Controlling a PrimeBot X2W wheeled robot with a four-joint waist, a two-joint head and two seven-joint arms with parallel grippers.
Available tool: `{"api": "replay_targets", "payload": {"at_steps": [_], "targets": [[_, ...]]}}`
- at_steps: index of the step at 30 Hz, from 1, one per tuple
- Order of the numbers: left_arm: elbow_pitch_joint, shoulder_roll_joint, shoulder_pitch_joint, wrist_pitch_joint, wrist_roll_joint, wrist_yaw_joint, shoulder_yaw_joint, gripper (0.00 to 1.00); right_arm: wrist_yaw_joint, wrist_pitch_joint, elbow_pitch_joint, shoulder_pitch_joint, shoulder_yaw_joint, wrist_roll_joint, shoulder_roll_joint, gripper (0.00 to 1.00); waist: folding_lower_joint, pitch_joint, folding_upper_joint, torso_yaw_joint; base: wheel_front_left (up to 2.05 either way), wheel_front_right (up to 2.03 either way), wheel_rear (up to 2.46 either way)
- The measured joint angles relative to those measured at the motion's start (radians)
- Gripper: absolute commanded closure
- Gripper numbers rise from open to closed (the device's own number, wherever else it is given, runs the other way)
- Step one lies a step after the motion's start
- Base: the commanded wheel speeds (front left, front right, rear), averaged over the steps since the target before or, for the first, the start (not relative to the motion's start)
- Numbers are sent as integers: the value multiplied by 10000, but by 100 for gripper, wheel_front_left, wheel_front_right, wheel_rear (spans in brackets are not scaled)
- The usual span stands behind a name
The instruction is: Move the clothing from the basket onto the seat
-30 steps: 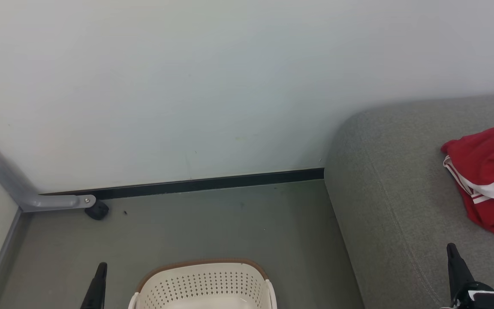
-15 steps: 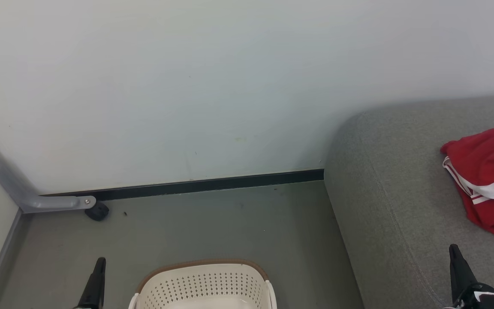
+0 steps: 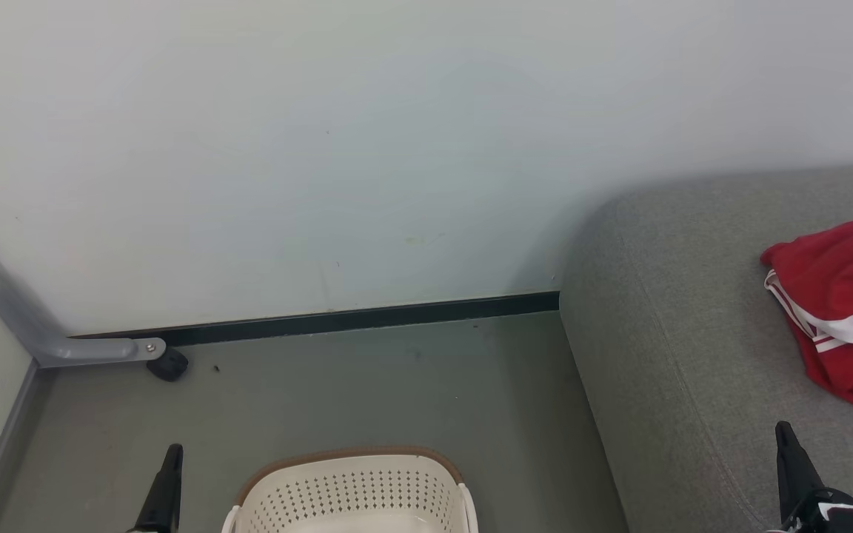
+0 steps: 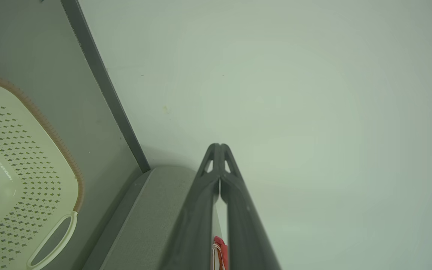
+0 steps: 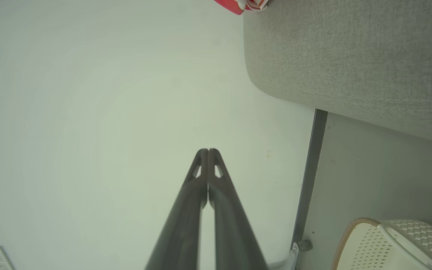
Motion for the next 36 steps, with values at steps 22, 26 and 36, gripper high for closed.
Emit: {"api": "replay_targets", "payload": {"at_steps": [22,26,36], "targets": [[2,-2,0,0,-2,0,-2,100,0,0,0,2,2,2,2,100,0,1,0,0,0,0,0],[2,-2,0,0,-2,0,-2,100,0,0,0,2,2,2,2,100,0,0,0,0,0,0,0],[2,-2,0,0,-2,-2,-2,100,0,0,0,2,2,2,2,100,0,0,0,0,0,0,0]]}}
